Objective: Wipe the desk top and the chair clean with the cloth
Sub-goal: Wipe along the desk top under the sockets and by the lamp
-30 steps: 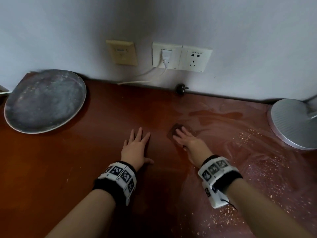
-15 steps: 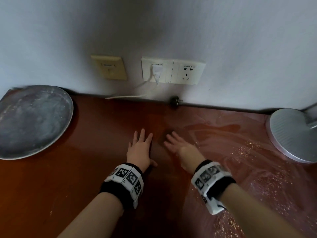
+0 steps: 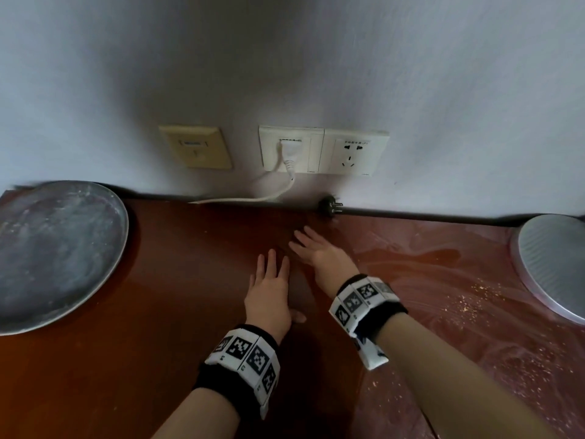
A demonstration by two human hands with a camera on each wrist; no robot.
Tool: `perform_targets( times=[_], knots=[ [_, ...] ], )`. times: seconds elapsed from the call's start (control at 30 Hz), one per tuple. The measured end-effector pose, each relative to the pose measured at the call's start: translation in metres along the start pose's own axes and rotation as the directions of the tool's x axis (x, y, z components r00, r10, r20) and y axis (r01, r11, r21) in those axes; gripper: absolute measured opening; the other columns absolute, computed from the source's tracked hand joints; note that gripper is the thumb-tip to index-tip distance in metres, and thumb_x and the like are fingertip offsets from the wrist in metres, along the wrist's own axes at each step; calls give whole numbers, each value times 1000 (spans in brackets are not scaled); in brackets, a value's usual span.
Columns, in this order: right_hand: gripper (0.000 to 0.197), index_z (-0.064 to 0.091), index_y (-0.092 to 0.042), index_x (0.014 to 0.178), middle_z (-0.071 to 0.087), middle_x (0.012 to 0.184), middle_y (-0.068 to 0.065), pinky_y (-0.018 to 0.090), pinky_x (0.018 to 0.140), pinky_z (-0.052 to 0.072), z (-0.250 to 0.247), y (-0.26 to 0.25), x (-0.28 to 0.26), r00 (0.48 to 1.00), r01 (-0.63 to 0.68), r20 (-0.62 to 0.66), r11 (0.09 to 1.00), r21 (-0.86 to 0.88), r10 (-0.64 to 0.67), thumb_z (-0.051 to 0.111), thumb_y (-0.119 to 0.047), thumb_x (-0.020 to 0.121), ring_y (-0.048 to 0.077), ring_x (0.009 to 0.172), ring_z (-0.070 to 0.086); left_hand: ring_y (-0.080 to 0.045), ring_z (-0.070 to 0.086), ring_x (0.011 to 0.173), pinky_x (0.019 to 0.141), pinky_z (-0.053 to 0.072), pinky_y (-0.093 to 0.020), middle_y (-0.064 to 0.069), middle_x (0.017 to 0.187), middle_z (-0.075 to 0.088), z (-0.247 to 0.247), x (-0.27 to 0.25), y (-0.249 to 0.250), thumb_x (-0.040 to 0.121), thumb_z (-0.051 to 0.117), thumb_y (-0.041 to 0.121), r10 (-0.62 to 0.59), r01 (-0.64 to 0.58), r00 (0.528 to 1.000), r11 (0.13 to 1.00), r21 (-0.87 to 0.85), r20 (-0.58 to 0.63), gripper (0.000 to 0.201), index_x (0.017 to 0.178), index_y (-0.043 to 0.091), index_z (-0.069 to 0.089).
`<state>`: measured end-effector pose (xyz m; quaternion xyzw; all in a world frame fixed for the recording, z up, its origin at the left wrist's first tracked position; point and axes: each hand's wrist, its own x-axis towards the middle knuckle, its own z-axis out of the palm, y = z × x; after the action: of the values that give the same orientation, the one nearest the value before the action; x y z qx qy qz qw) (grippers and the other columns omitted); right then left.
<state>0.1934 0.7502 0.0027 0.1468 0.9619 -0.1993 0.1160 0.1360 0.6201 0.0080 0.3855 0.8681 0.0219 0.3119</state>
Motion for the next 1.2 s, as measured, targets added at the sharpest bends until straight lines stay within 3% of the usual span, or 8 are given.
perform_targets(
  times=[0.27, 0.53, 0.63, 0.77, 0.83, 0.97, 1.13, 1.2],
  knots=[
    [56, 26, -17, 146, 12, 156, 1, 32, 114, 13, -19, -9, 38, 974, -210, -82, 978, 8, 210, 35, 0, 94, 17, 145, 3, -26, -18, 144, 117, 2, -38, -8, 157, -20, -2, 1, 0, 74, 76, 38, 5, -5, 1000, 1000, 9, 25, 113, 152, 19, -4],
    [58, 20, -18, 148, 7, 157, 0, 28, 114, 17, -10, 3, -22, 996, -67, 54, 995, -78, 71, 32, 0, 94, 15, 145, 2, -25, -17, 145, 118, 2, -37, -7, 157, -21, 0, 2, -3, 75, 74, 42, 19, -19, 1000, 1000, 18, 22, 113, 151, 20, -6],
    [61, 26, -22, 146, 14, 157, 0, 29, 114, 19, -17, 42, -28, 978, -209, -26, 978, -27, 208, 38, 3, 92, 14, 145, 8, -25, -18, 144, 118, 2, -38, -7, 156, -21, 0, 2, -4, 74, 74, 44, 21, -22, 999, 999, 28, 34, 114, 151, 21, -6],
    [60, 40, -23, 141, 27, 153, -3, 29, 112, 21, -28, 80, -27, 856, -457, -198, 878, 144, 478, 46, 4, 87, 13, 143, 18, -26, -18, 144, 118, 1, -39, -8, 156, -21, -2, 2, -1, 74, 75, 43, 6, -8, 999, 1000, 30, 44, 115, 151, 20, -7],
    [64, 40, -22, 141, 25, 153, -3, 30, 113, 22, -26, 68, -23, 872, -437, -186, 892, 119, 452, 45, 7, 84, 14, 143, 15, -27, -17, 144, 118, 3, -39, -9, 156, -21, -2, 2, 0, 74, 75, 42, 0, -2, 999, 999, 37, 44, 115, 151, 19, -6],
    [67, 41, -20, 140, 26, 153, -2, 30, 114, 24, -7, 46, -20, 977, -168, -110, 979, 113, 181, 41, 13, 81, 12, 143, 14, -27, -17, 145, 118, 3, -39, -9, 156, -21, -3, 3, 2, 74, 74, 43, -5, 3, 999, 999, 46, 44, 114, 151, 19, -7],
    [63, 46, -20, 137, 31, 151, -5, 27, 113, 19, -18, 59, -9, 880, -358, -247, 908, 219, 406, 44, 11, 83, 11, 142, 18, -25, -18, 144, 118, 2, -38, -7, 156, -21, -1, 1, 0, 74, 74, 44, 7, -8, 999, 1000, 30, 39, 114, 151, 20, -7],
    [65, 40, -20, 141, 24, 154, -4, 32, 113, 22, -22, 44, -8, 901, -374, -179, 917, 142, 395, 46, 8, 83, 14, 144, 13, -25, -18, 144, 118, 1, -38, -7, 156, -22, -1, 1, 0, 75, 74, 43, 4, -5, 999, 999, 33, 39, 114, 151, 20, -7]
  ],
)
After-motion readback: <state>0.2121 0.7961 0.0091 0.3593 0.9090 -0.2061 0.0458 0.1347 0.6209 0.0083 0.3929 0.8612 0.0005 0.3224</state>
